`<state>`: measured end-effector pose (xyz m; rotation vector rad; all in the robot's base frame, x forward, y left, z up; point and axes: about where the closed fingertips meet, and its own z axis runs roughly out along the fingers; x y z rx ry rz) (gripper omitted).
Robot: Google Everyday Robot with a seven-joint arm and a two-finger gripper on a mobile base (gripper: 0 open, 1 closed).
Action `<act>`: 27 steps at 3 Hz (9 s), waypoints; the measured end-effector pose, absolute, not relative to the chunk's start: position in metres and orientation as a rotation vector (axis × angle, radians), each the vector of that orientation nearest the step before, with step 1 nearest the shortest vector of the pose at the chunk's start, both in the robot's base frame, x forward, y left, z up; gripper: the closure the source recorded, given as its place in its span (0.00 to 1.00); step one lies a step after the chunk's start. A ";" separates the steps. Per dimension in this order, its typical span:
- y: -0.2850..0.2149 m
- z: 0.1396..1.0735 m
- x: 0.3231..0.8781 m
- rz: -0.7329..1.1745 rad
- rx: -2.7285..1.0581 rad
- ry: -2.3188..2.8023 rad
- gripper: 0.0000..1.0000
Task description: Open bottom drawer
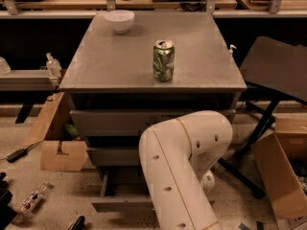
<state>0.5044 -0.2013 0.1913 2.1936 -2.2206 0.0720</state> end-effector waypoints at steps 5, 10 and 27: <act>-0.200 0.191 0.506 0.072 2.194 -2.220 1.00; -0.210 0.245 0.540 0.211 2.272 -2.230 0.12; -0.197 0.153 0.522 -0.108 2.298 -2.222 0.04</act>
Offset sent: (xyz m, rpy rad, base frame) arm -0.2301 -0.0419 0.0206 -0.0686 0.4988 -0.0866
